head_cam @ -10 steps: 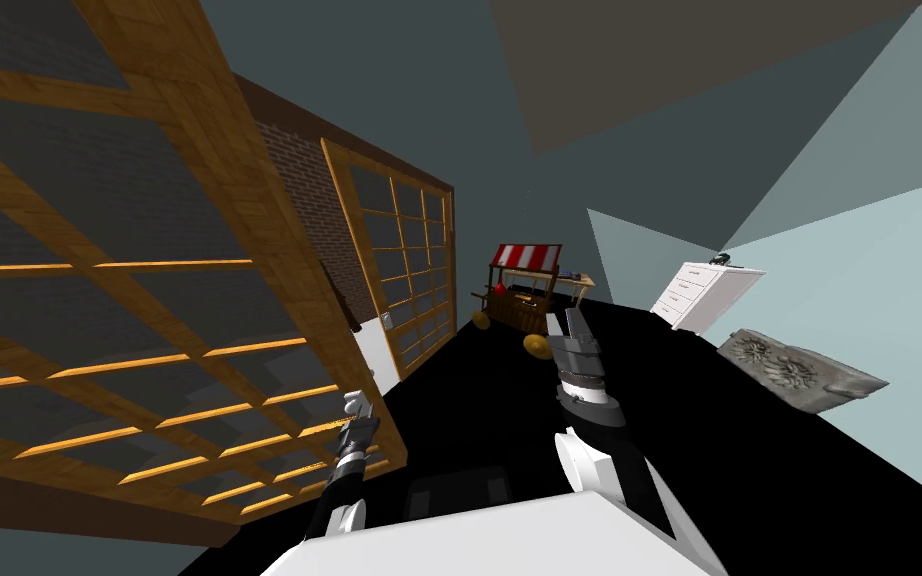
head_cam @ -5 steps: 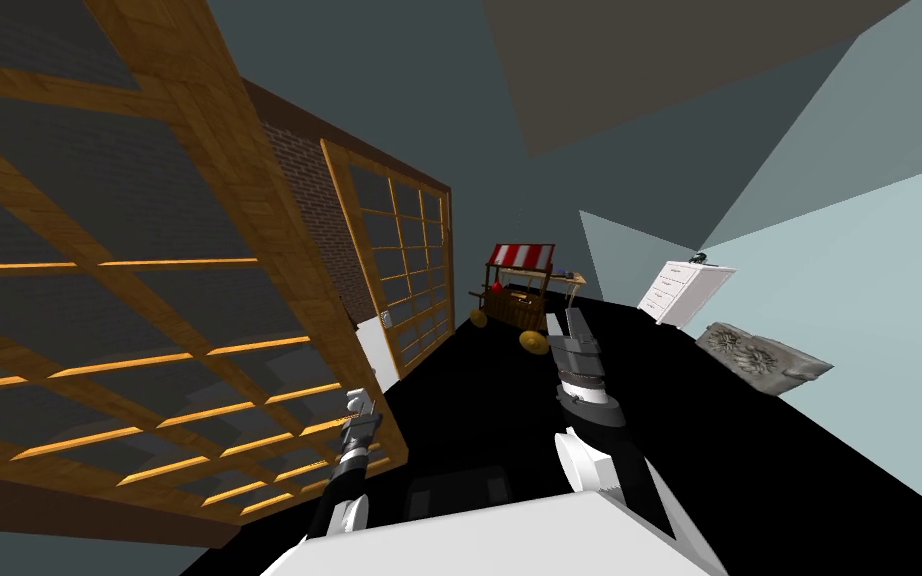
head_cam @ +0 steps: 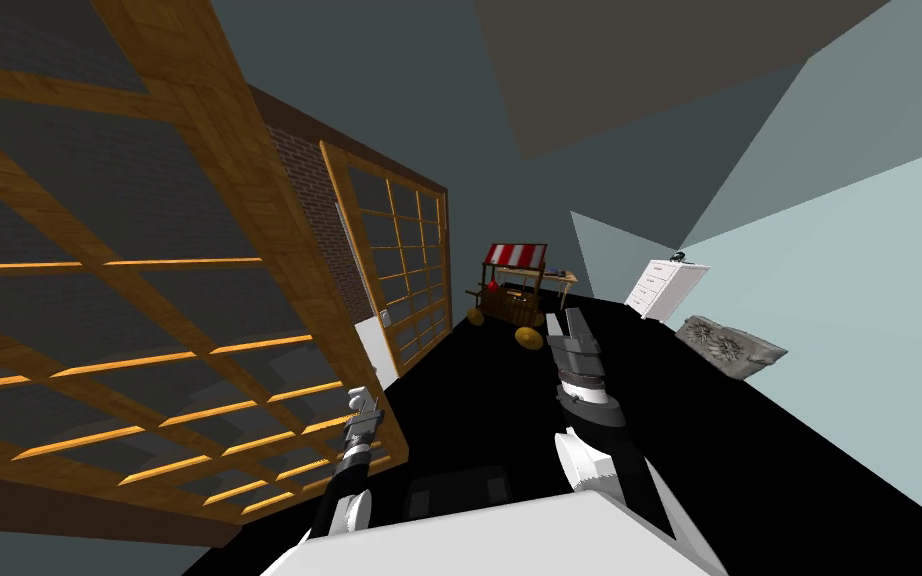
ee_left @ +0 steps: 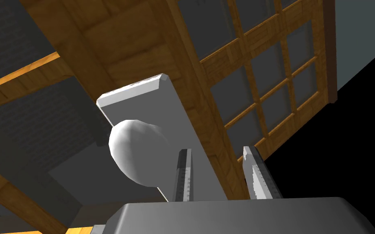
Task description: Pull the door open
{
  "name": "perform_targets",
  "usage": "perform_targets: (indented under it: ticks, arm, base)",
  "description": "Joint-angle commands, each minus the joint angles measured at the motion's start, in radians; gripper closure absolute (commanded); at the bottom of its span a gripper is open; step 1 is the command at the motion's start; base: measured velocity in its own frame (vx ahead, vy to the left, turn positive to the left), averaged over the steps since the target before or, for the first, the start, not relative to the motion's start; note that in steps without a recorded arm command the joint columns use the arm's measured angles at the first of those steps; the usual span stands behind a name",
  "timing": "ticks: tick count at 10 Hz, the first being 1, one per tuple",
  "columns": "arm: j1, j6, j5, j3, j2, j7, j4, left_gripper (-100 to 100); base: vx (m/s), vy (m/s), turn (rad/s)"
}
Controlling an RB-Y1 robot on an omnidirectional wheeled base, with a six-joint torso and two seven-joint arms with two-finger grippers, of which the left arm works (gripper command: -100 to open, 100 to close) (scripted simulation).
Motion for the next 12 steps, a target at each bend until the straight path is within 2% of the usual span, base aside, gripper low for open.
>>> perform_targets:
  ticks: [1,4,9,10,11,12]
  arm:
    - [-0.015,-0.017,0.017,0.0,0.012,0.044,0.006,-100]
    - [-0.025,-0.017,0.047,-0.025,0.016,0.135,0.002,-100]
    - [-0.036,-0.017,0.082,-0.055,0.02,0.244,-0.003,-100]
    - [-0.035,-0.014,0.072,-0.066,0.004,0.232,0.011,-100]
    - [-0.044,0.022,0.081,-0.06,0.03,0.254,0.006,-100]
    - [-0.047,0.03,0.083,-0.057,0.039,0.259,0.005,-100]
  base:
    - [-0.058,0.028,-0.04]
    - [-0.096,0.031,-0.08]
    - [-0.094,0.025,-0.048]
    - [-0.037,-0.012,-0.059]
    - [-0.026,-0.011,-0.148]
    - [-0.04,0.006,-0.101]
